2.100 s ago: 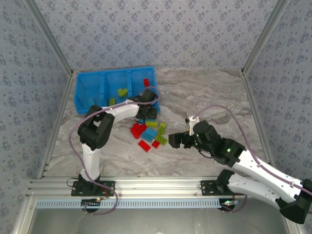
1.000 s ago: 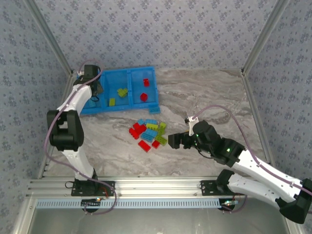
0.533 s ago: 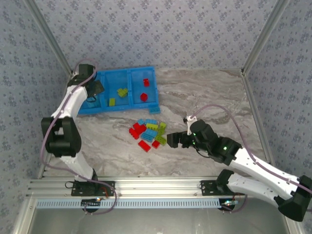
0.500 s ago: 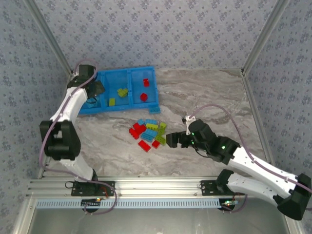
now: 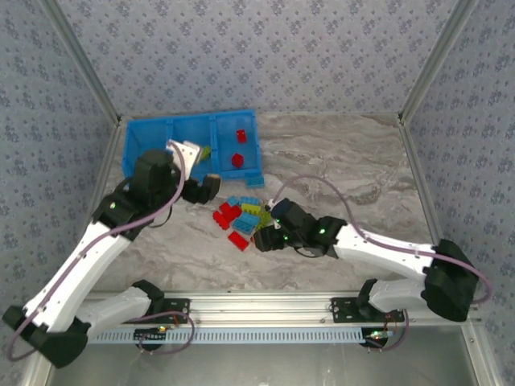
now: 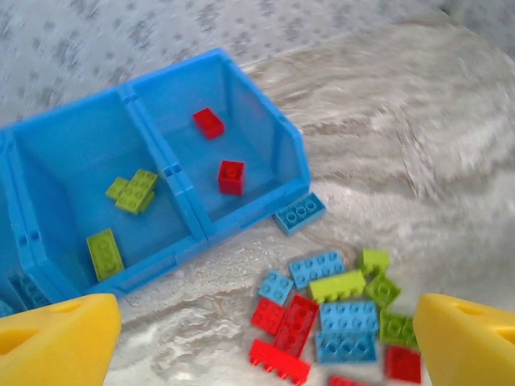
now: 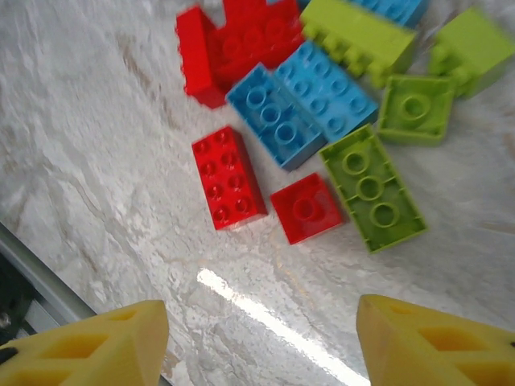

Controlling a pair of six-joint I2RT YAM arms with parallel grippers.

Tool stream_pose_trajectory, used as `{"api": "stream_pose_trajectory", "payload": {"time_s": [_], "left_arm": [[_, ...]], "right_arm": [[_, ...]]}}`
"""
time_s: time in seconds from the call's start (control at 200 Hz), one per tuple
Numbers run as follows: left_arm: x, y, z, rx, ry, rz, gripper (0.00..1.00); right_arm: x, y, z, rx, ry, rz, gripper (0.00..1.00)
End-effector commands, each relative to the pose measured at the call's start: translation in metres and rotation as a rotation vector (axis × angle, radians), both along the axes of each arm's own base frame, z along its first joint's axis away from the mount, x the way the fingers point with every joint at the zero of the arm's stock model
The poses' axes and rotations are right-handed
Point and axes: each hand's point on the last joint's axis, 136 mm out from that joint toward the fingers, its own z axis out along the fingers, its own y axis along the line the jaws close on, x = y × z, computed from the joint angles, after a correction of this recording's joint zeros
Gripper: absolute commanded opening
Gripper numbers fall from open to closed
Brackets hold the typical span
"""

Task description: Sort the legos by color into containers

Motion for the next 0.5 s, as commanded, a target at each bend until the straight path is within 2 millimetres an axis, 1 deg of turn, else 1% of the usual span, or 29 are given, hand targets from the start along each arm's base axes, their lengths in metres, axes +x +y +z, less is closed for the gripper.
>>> {"api": "stream_pose_trajectory", "payload": {"time_s": [0.0,0.04,0.115,0.17,0.225,0.29,0.39,0.435,0.455,0.5], "left_arm": [[-0.035,-0.016,-0.035,0.164,-0.073,-0.325,0.96],[-0.046,-0.021,-0.048,0.181,-0.101,-0.413,0.99],[-0.076,-0.035,-0.072,0.183,-0.139,-0.624,0.99],[-0.090,-0.041,-0.081,0.157,-0.144,-0.710,0.99],[-0.098,-0.046,-0.087,0.136,-0.118,-0.762,0.99],[-0.102,-0.048,-0.094,0.137,-0.080,-0.790,0.99],[-0.097,-0.047,-0.108,0.168,-0.012,-0.781,0.99],[-0.096,-0.047,-0.115,0.178,0.016,-0.782,0.99],[-0.097,-0.047,-0.117,0.181,0.028,-0.787,0.99],[-0.098,-0.048,-0.120,0.179,0.045,-0.794,0.99]], "right_arm": [[0.001,0.023,-0.010,0.029,0.023,0.018,0.62],[0.002,0.027,-0.020,0.015,0.039,0.016,0.62],[0.006,0.028,-0.038,-0.046,0.062,0.005,0.61],[0.009,0.027,-0.050,-0.084,0.086,-0.031,0.61],[0.012,0.025,-0.061,-0.117,0.093,-0.044,0.61],[0.015,0.026,-0.071,-0.132,0.099,-0.056,0.61],[0.023,0.026,-0.080,-0.155,0.085,-0.067,0.60],[0.028,0.021,-0.081,-0.184,0.063,-0.081,0.62],[0.031,0.018,-0.082,-0.202,0.050,-0.095,0.65],[0.038,0.008,-0.082,-0.253,0.021,-0.129,0.68]]}}
